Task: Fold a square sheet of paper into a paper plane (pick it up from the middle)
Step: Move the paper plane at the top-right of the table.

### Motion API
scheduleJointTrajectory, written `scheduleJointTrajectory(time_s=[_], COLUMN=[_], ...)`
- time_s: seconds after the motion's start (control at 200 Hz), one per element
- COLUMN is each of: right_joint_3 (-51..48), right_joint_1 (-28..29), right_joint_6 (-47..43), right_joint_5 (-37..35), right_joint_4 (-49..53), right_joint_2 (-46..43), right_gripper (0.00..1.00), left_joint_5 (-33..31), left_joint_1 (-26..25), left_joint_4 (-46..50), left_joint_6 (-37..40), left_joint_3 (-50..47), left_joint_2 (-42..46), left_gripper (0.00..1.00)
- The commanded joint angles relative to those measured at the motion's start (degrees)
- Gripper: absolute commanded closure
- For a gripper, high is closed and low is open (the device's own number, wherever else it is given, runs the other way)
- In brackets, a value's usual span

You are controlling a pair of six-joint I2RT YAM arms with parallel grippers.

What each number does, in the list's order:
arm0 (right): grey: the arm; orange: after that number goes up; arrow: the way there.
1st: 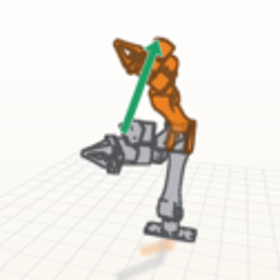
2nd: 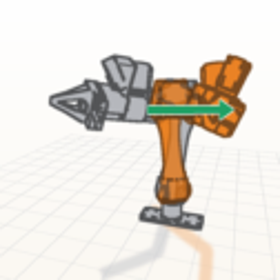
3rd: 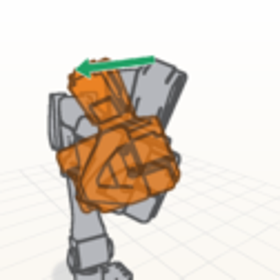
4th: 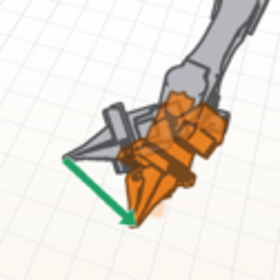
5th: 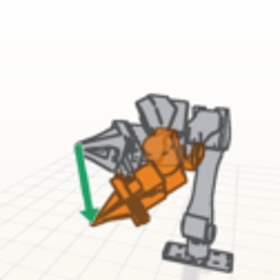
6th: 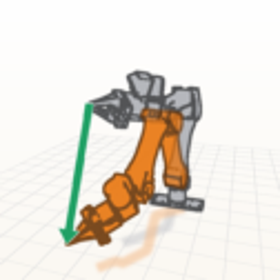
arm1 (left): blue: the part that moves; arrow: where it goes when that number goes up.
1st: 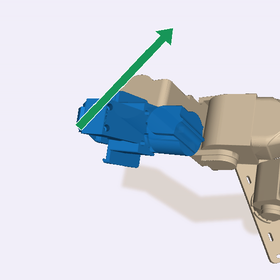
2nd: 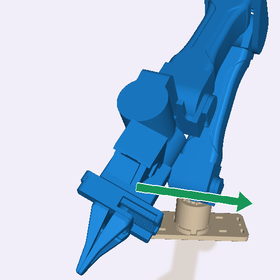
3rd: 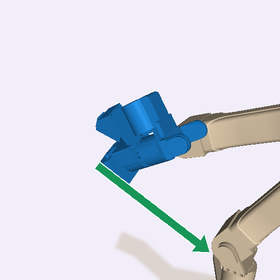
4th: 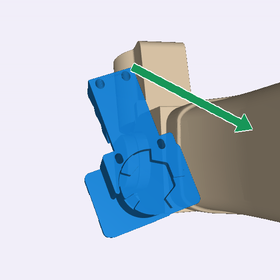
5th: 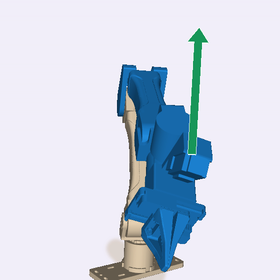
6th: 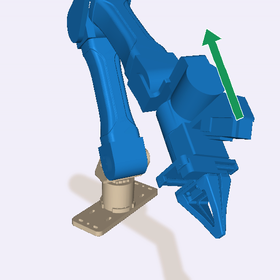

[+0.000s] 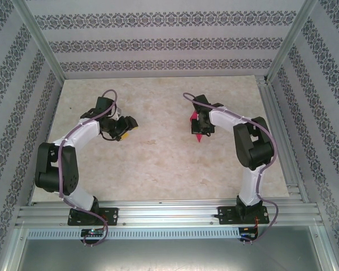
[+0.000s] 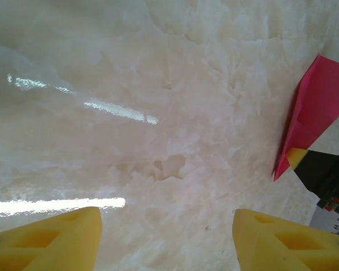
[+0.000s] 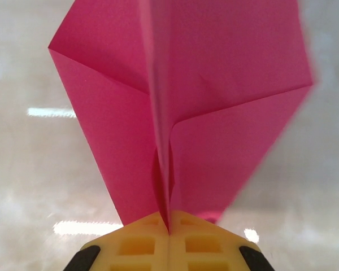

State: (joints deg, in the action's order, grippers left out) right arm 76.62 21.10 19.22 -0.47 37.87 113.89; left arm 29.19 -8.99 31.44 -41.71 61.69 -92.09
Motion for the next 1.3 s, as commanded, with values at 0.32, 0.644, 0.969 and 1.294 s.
scheduleJointTrajectory(time_s=[0.32,0.644,0.969,1.294], right_joint_3=[3.09,1.16,-26.8,-35.41], right_joint_1=[-2.02,-3.3,-11.48,-18.16], right_joint_6=[-3.53,-4.84,-6.86,-9.48], right_joint_5=[1.04,-4.8,-26.53,-5.42], right_joint_4=[0.95,2.57,-23.5,-33.03], right_joint_2=[-1.15,-15.98,-43.29,-44.96], right_gripper=[0.71,0.48,0.02,0.06], left_joint_5=[-4.26,-16.02,-47.35,-61.73], left_joint_1=[-0.94,-0.93,-0.85,-0.76], left_joint_4=[0.51,-0.41,-20.37,-39.29], left_joint_6=[-0.53,3.19,16.12,28.8], left_joint_3=[3.25,3.41,-12.82,-29.37], left_joint_2=[-0.92,3.62,19.06,25.8], left_gripper=[0.37,0.35,0.3,0.19])
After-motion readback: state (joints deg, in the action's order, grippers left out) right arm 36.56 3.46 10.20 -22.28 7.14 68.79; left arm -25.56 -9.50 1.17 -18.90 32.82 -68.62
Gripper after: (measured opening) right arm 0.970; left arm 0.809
